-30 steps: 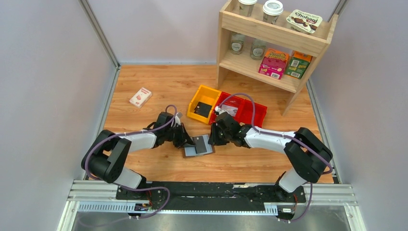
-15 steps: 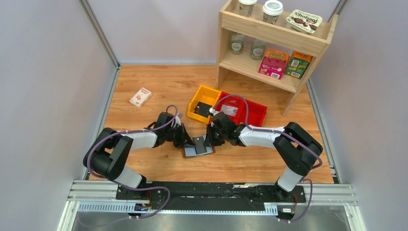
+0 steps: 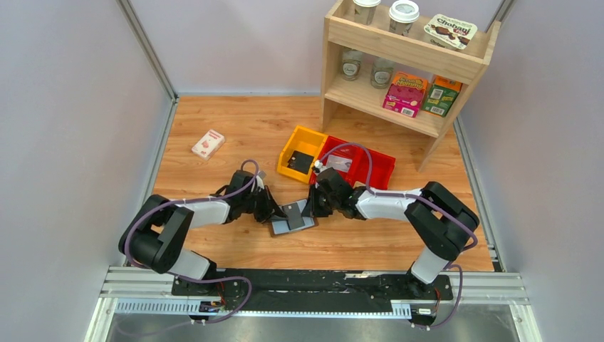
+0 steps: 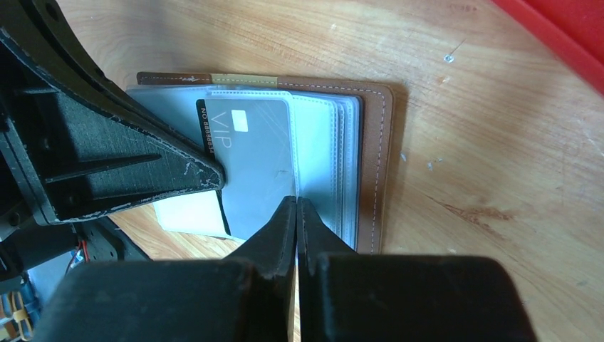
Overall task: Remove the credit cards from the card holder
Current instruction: Remove the credit card from the card holder.
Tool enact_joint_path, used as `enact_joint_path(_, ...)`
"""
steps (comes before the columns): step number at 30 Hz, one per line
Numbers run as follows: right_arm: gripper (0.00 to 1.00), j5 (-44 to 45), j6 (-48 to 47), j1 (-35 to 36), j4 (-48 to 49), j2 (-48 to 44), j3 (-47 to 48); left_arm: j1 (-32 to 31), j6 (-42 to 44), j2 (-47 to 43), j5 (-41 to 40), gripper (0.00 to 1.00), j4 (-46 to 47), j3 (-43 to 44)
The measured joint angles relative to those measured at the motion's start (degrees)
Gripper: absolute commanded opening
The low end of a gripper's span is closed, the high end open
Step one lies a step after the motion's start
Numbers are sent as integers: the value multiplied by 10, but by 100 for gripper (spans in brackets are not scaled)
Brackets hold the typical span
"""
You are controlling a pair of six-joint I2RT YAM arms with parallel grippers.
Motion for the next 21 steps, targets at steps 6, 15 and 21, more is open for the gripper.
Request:
enact_joint_path(6,0,5,14,-3,5,-3,-5,0,-4,-21,-13,4,-3,-13)
enact_joint_path(15,9,5,-2,-4,-18,-11,3,0,-3,-21,-12,4,-9,-14)
enact_joint_path(21,14,2,-41,-5,-80,-12,39,0,-1,-21,-11,6,-16,-14)
